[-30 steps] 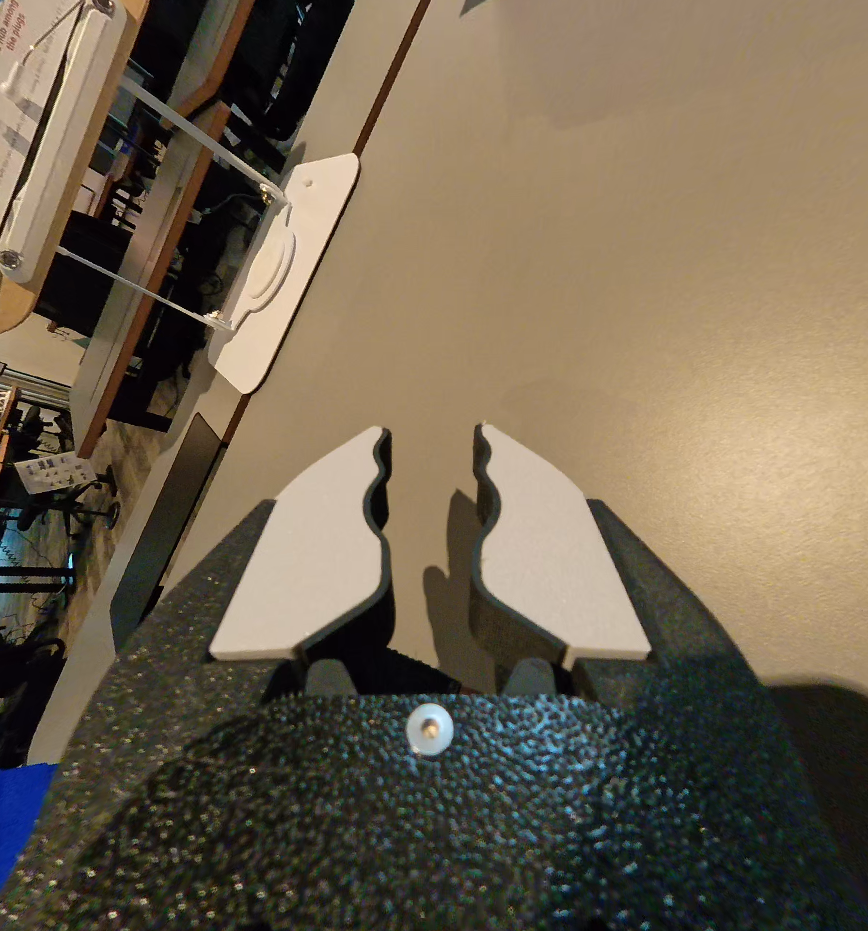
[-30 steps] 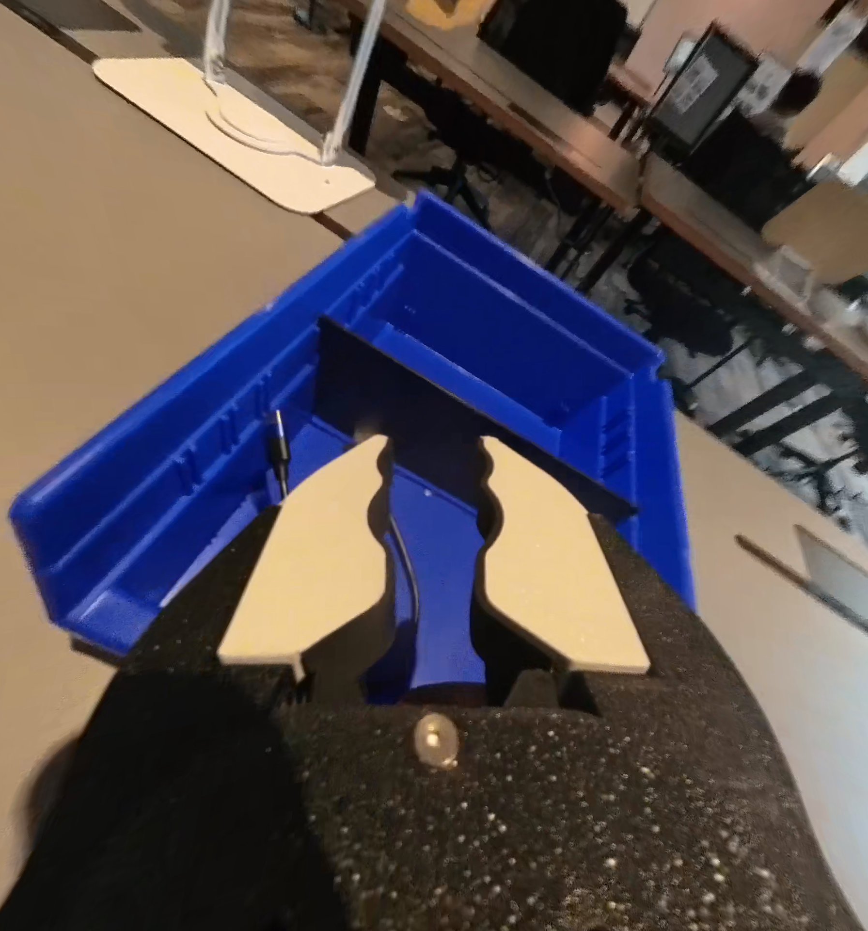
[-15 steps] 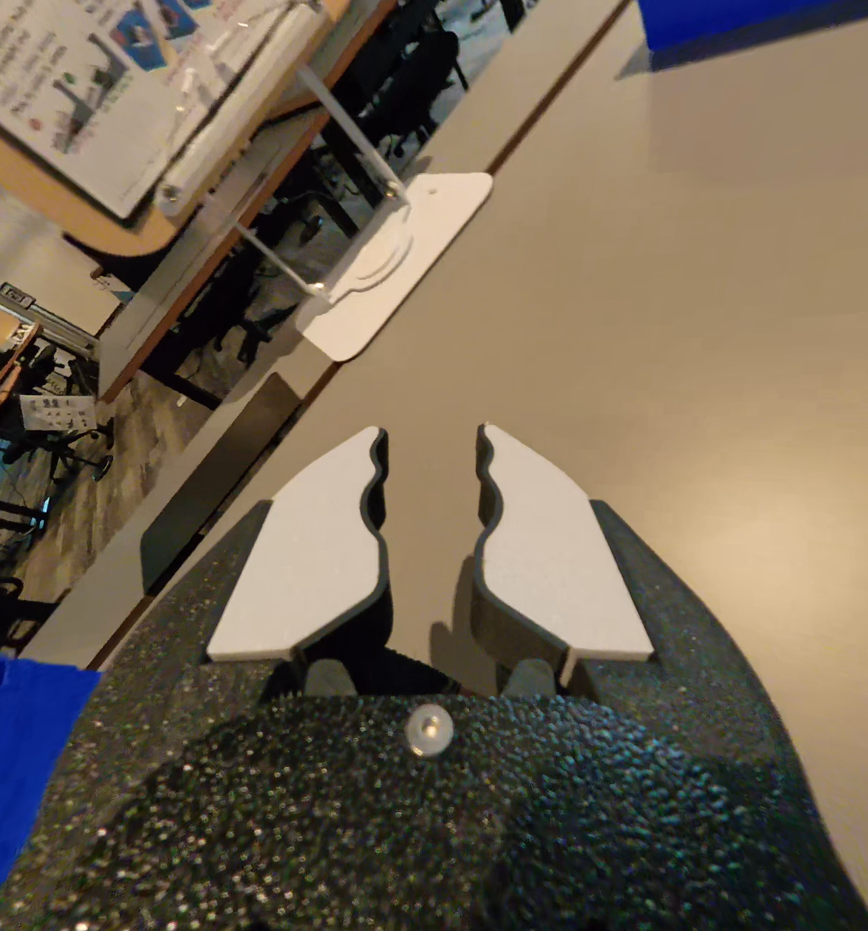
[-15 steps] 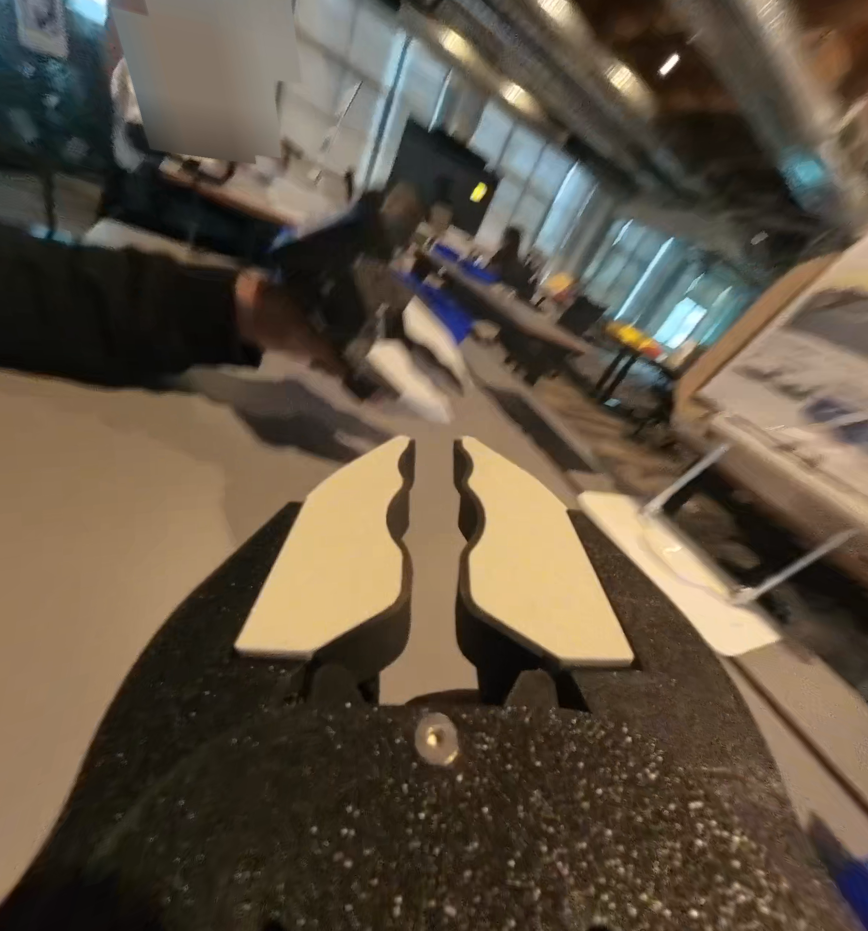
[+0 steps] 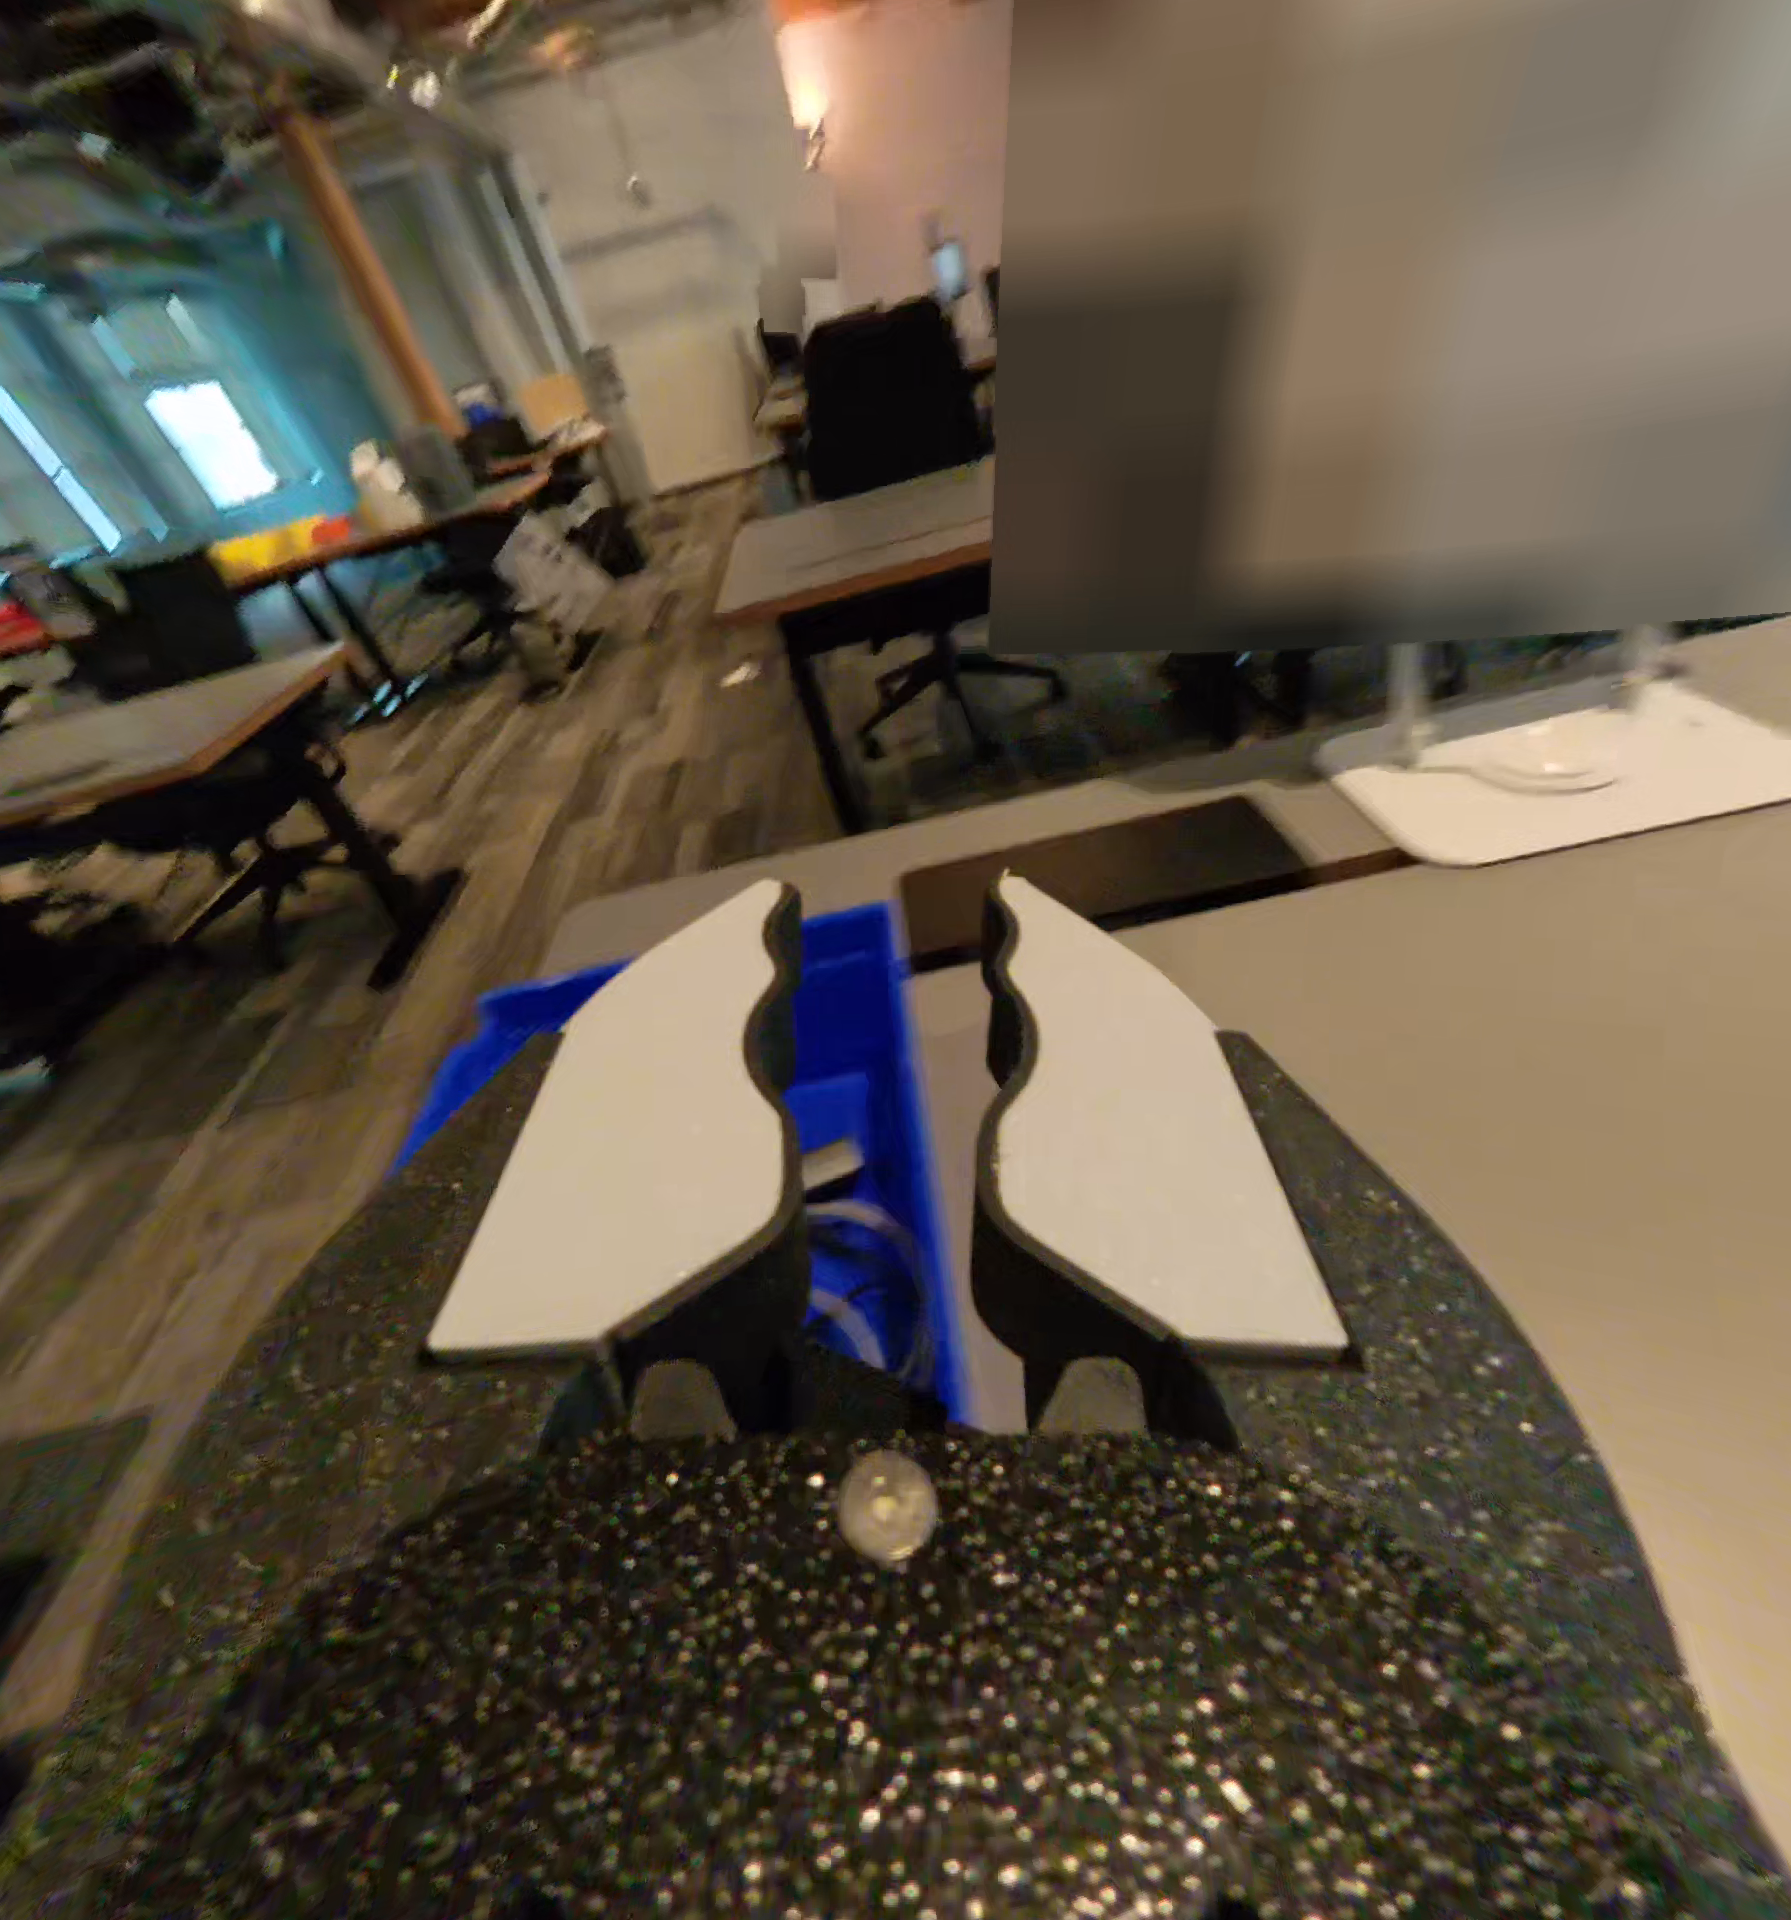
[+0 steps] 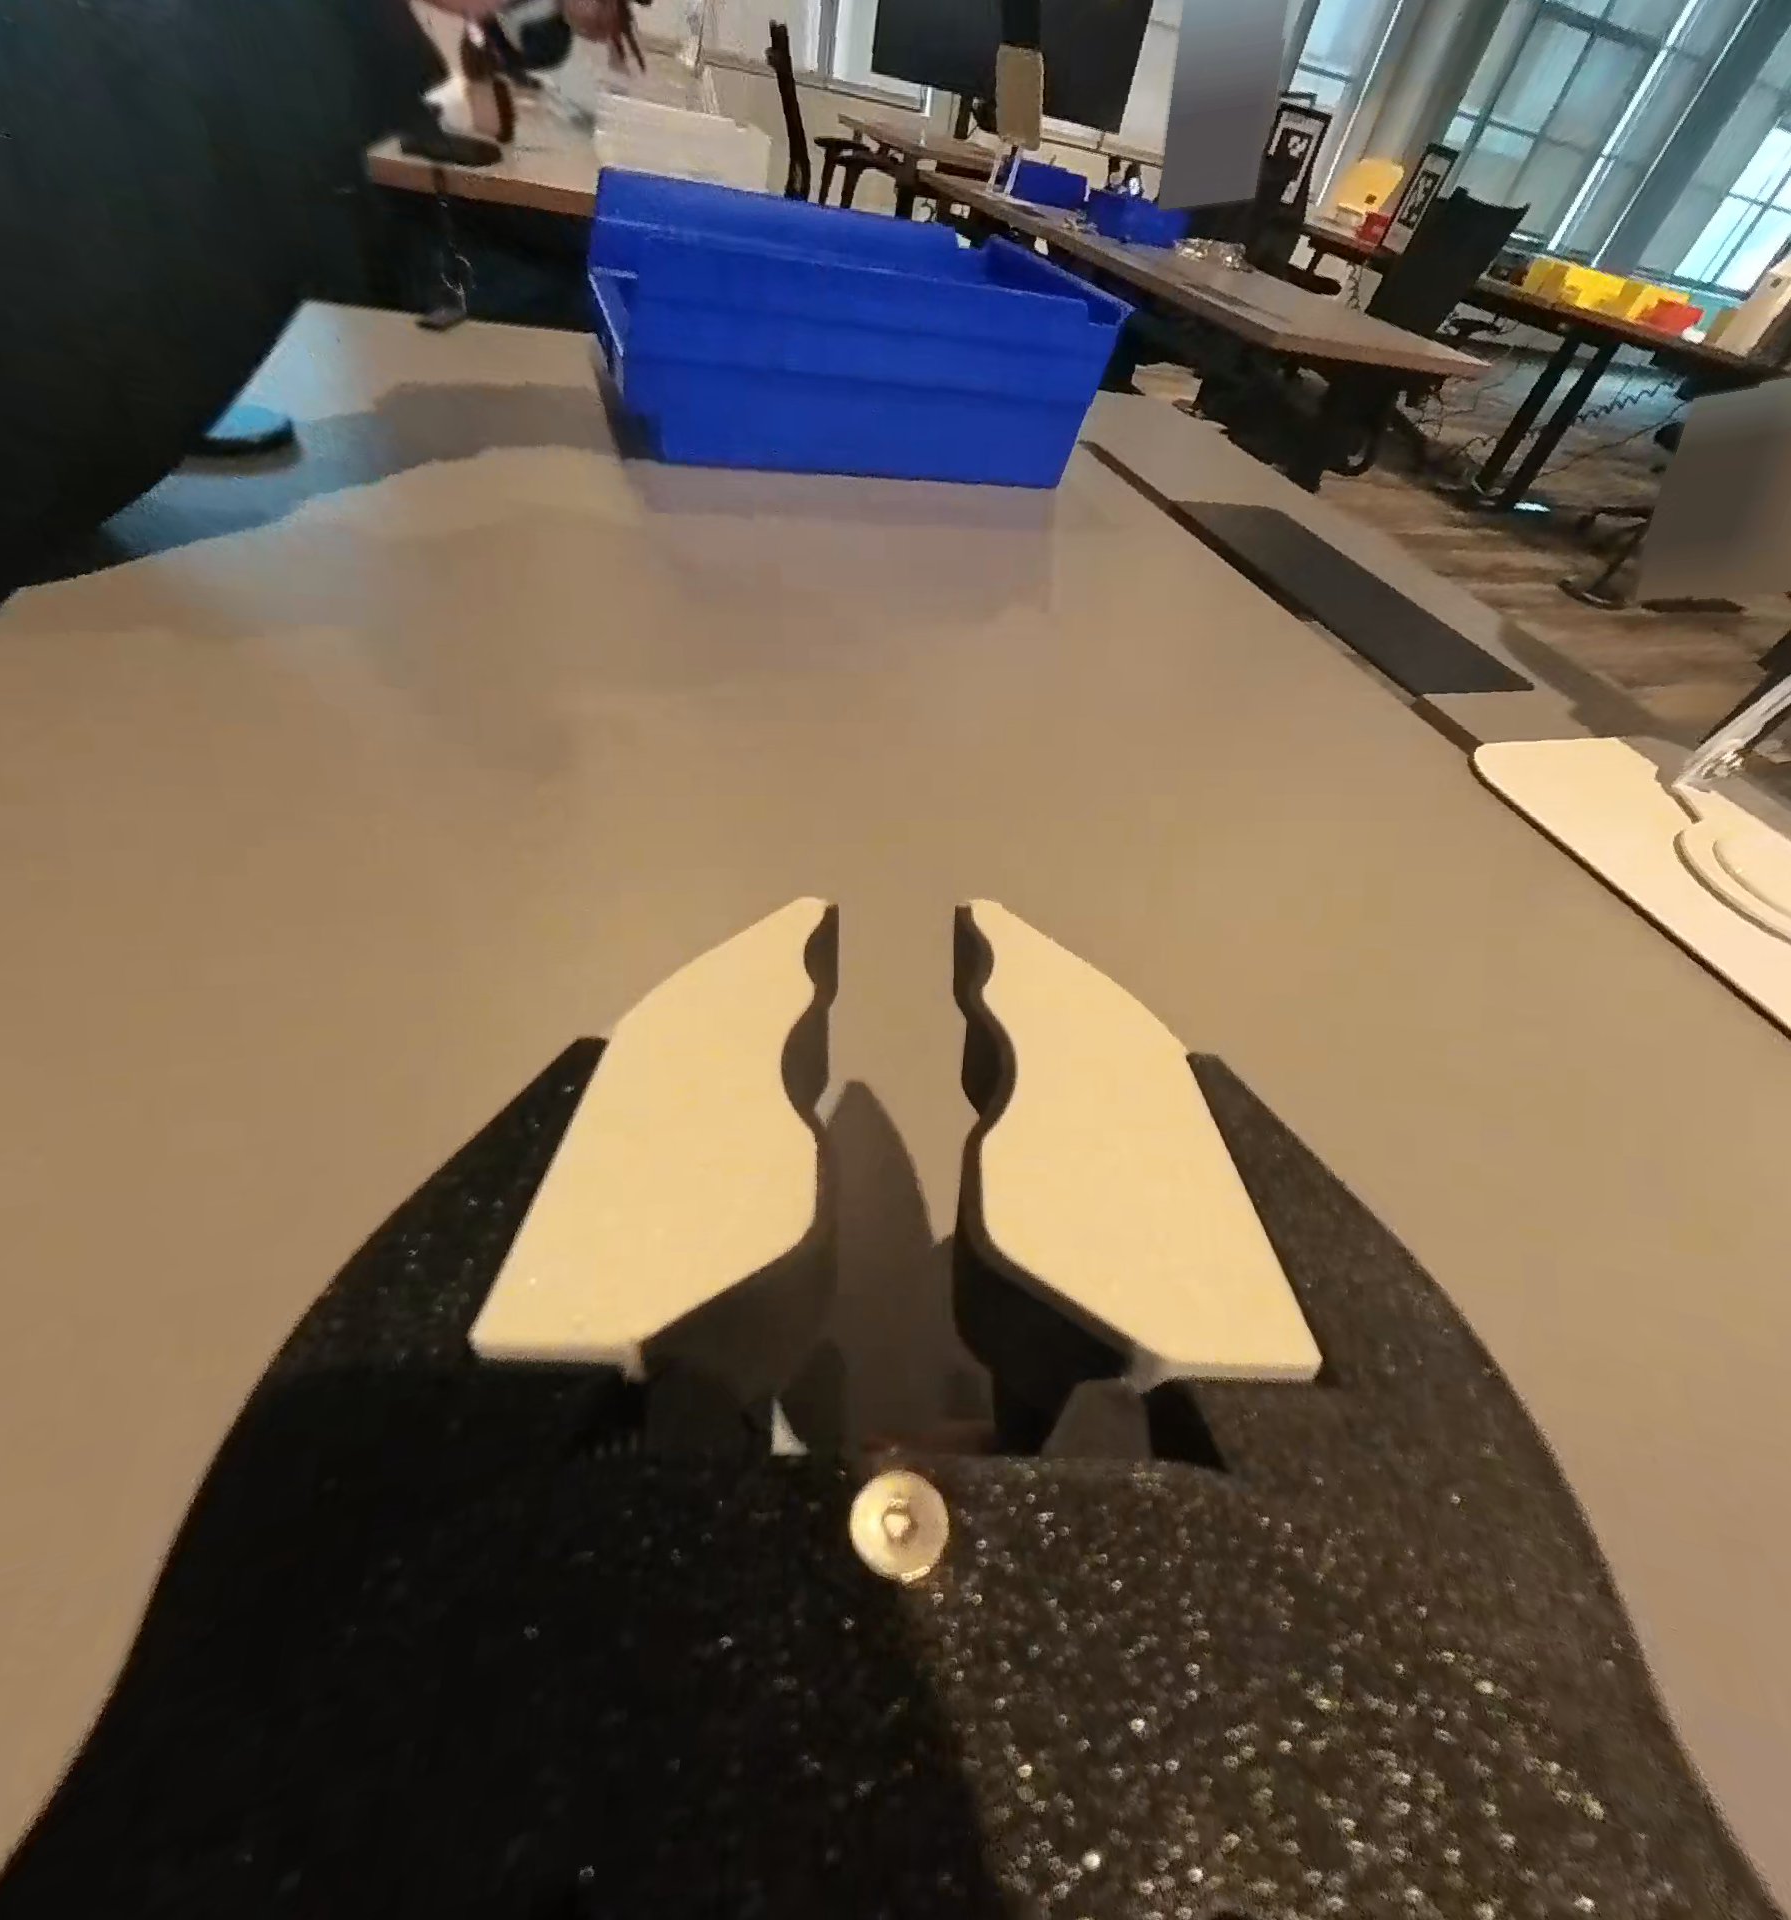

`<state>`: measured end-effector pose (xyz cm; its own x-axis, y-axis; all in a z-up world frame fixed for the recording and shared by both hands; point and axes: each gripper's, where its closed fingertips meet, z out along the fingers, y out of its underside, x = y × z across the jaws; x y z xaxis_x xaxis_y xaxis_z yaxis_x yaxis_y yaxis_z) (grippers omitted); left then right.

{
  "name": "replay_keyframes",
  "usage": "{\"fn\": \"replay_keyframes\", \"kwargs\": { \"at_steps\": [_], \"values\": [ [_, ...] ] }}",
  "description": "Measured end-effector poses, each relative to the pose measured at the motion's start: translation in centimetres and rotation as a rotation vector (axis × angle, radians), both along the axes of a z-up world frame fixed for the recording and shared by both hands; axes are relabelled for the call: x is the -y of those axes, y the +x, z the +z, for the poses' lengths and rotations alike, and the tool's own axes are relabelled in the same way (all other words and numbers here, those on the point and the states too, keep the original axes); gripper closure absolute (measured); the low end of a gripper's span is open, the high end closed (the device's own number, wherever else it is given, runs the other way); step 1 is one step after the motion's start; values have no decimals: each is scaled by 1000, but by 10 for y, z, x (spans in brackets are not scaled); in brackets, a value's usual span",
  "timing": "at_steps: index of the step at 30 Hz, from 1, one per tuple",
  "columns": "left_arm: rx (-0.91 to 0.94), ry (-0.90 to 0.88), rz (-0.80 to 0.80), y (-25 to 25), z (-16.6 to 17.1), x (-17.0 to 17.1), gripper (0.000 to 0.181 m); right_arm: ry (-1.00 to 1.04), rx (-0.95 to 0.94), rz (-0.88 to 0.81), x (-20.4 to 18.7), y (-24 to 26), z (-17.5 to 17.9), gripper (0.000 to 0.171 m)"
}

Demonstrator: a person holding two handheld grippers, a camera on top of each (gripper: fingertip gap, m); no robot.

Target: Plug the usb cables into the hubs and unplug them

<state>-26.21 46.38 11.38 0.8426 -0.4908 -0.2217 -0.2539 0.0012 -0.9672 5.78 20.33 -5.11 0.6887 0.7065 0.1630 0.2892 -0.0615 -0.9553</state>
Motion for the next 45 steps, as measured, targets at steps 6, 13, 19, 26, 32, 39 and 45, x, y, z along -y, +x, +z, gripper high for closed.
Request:
{"fn": "replay_keyframes", "kwargs": {
  "at_steps": [6,13,19,26,32,39,45],
  "values": [
    [-161,-513,89,-67,-126,-77,149,-10,74,9,0,-6,-9,150],
    [-392,-718,207,-104,-202,-95,150,-19,156,19,1,-12,-19,150],
    [-505,-825,252,-119,-230,-92,157,-14,155,21,1,-12,-18,150],
    [-464,-783,268,-119,-223,-97,175,-4,196,26,3,-14,-22,150],
    [-367,-539,347,-134,-154,-101,177,-3,207,33,4,-15,-23,150],
    [-233,-98,344,-116,-33,-81,177,-5,211,30,3,-15,-24,150],
    [-83,245,208,-67,54,-33,177,3,214,29,3,-15,-23,150]
  ]
}}
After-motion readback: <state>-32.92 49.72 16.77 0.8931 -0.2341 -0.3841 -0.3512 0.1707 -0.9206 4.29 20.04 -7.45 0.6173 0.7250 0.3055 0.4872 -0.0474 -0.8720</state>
